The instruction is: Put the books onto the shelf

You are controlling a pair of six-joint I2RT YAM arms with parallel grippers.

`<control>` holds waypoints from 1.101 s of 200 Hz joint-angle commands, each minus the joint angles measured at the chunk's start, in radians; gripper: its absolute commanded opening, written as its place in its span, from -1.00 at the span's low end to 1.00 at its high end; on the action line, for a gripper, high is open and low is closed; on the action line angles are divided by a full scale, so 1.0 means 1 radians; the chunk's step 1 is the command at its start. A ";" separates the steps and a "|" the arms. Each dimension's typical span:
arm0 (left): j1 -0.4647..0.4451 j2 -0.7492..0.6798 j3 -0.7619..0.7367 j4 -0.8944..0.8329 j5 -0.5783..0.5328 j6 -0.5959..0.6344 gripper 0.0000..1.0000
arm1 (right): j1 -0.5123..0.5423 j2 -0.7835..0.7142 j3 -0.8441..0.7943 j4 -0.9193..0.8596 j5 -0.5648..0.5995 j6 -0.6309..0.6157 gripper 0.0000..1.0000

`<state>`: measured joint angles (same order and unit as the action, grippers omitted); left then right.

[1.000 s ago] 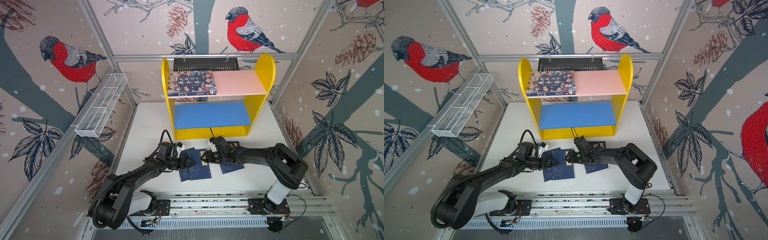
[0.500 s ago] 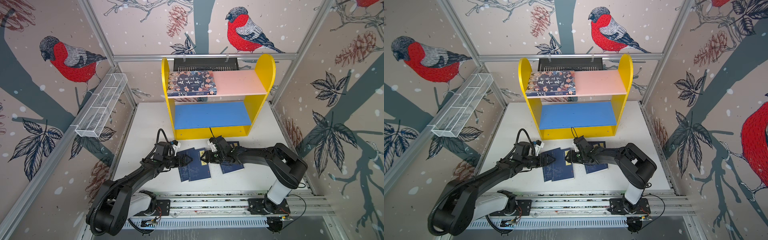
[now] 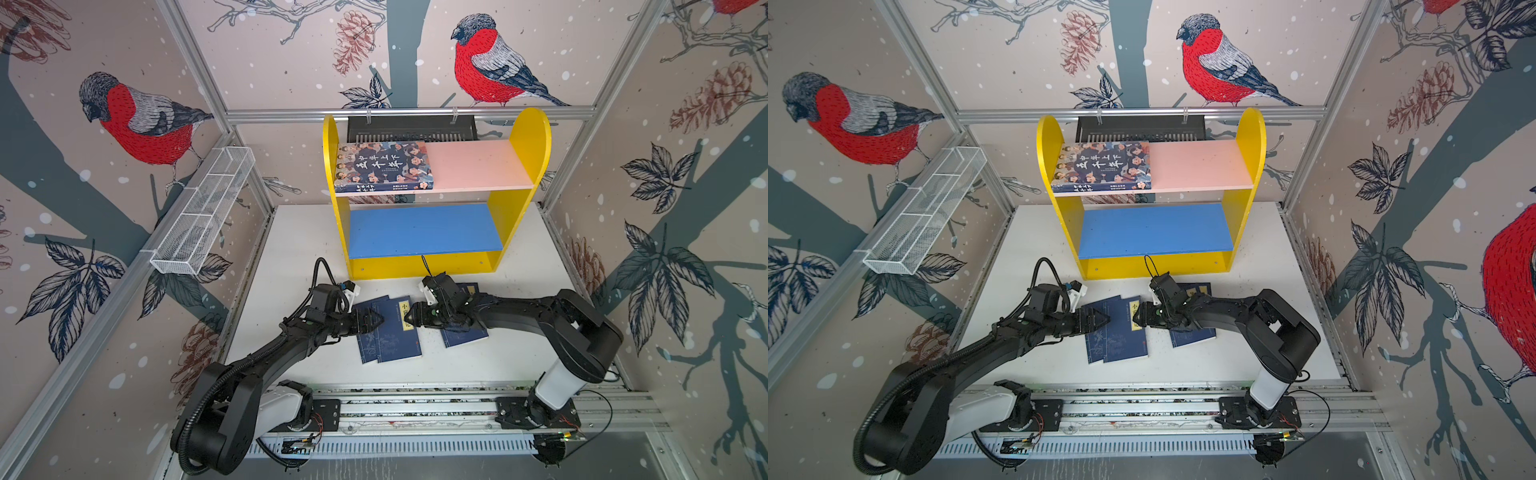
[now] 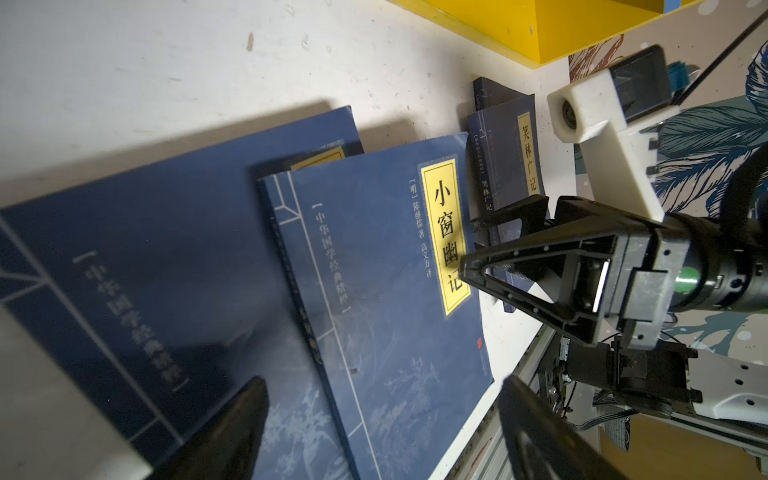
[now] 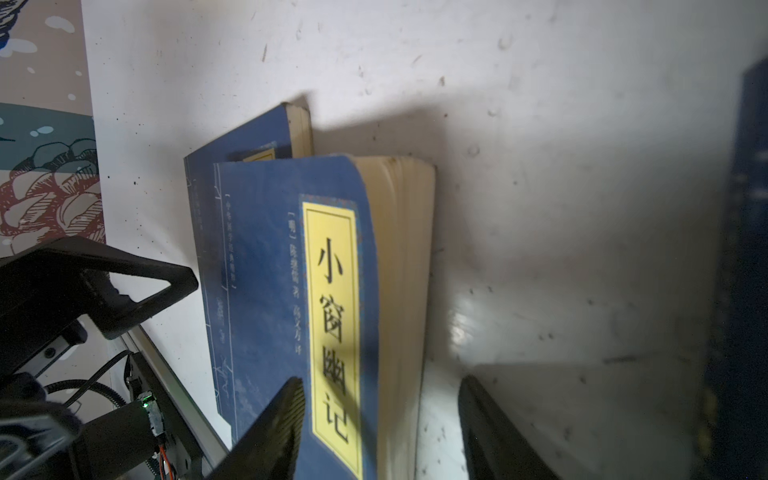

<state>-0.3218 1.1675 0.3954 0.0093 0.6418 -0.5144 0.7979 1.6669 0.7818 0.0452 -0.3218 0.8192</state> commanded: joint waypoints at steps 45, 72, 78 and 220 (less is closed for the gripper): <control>0.002 0.037 0.019 -0.038 -0.042 0.025 0.71 | 0.002 -0.093 -0.051 -0.093 0.051 0.009 0.26; 0.001 0.117 0.030 -0.030 0.011 0.019 0.67 | 0.016 -0.097 -0.072 -0.052 0.015 0.012 0.24; 0.001 0.133 0.030 -0.016 0.029 0.013 0.66 | 0.022 -0.094 -0.072 -0.048 0.012 0.012 0.23; -0.037 0.196 0.026 0.052 0.113 0.004 0.61 | 0.051 -0.088 -0.137 0.092 -0.047 0.086 -0.31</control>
<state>-0.3550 1.3544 0.4244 0.1184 0.7460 -0.5083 0.8452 1.5837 0.6506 0.1112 -0.3653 0.8902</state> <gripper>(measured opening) 0.801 0.372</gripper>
